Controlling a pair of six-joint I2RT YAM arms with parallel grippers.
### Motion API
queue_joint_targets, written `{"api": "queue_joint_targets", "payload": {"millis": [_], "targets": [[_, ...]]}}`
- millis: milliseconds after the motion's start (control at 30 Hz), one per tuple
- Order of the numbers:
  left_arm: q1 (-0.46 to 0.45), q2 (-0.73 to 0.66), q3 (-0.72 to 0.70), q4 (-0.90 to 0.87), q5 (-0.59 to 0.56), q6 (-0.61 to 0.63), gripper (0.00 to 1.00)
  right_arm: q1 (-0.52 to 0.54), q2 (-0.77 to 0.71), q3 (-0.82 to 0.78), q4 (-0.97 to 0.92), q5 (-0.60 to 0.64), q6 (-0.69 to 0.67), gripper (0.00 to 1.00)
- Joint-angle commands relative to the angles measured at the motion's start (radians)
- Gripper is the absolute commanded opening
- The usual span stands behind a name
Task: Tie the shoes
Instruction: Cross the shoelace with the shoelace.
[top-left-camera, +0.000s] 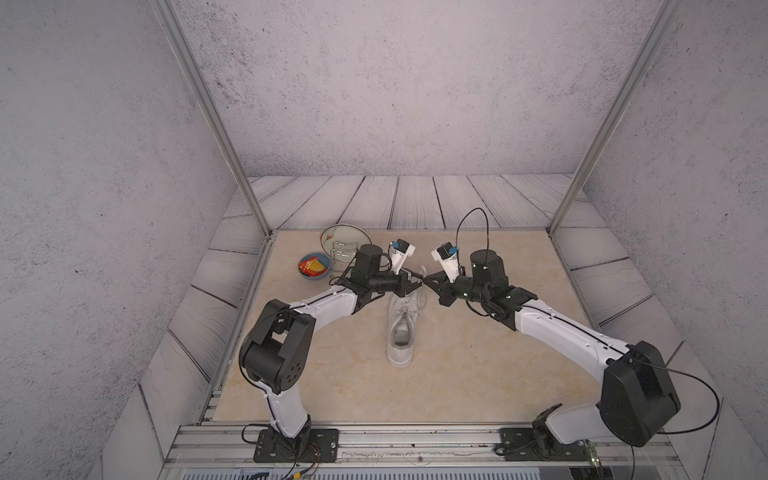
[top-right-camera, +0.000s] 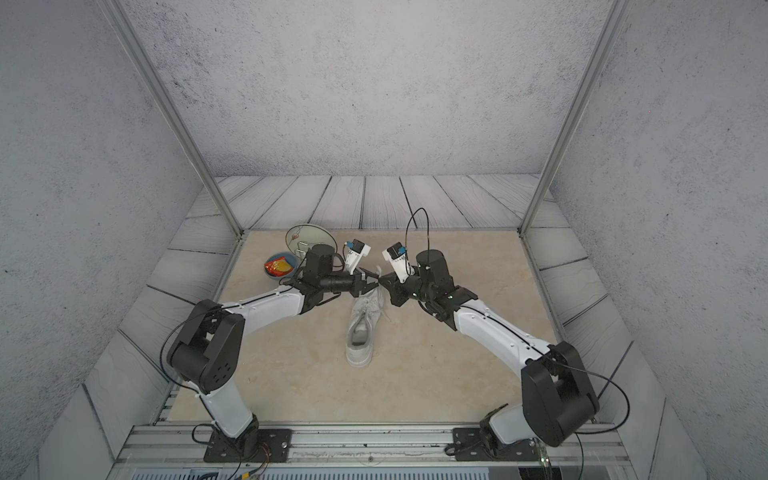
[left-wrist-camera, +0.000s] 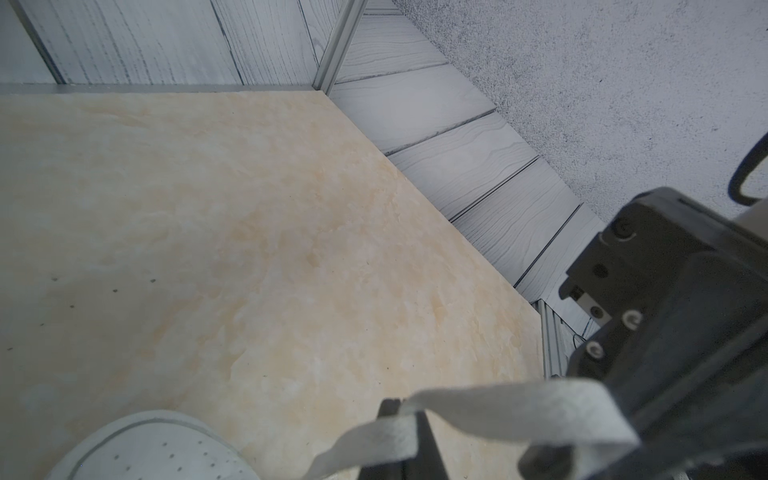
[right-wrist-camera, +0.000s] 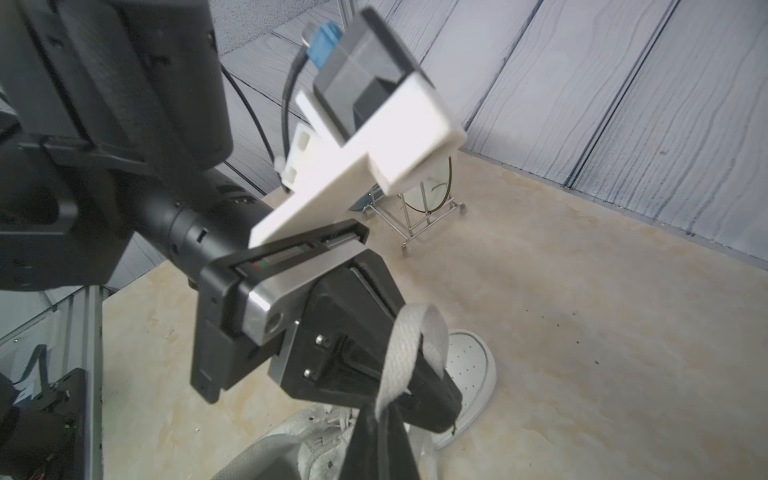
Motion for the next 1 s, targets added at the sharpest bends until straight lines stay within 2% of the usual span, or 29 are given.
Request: {"api": "queue_joint_targets", "payload": {"millis": [0,267,633,967], "targets": [[0.004,0.017,0.032,-0.011,0.008,-0.007,0.00,0.010,0.031,-0.005,-0.011,0.042,-0.050,0.00],[0.005,0.013,0.031,-0.020,0.010,0.009,0.00,0.023,0.058,-0.018,-0.043,0.077,-0.094,0.00],[0.004,0.007,0.026,-0.021,0.018,0.024,0.00,0.024,-0.024,-0.042,-0.129,0.124,-0.144,0.45],[0.004,-0.007,0.010,-0.019,0.022,0.054,0.00,0.023,-0.109,-0.072,-0.205,0.126,-0.207,0.71]]}}
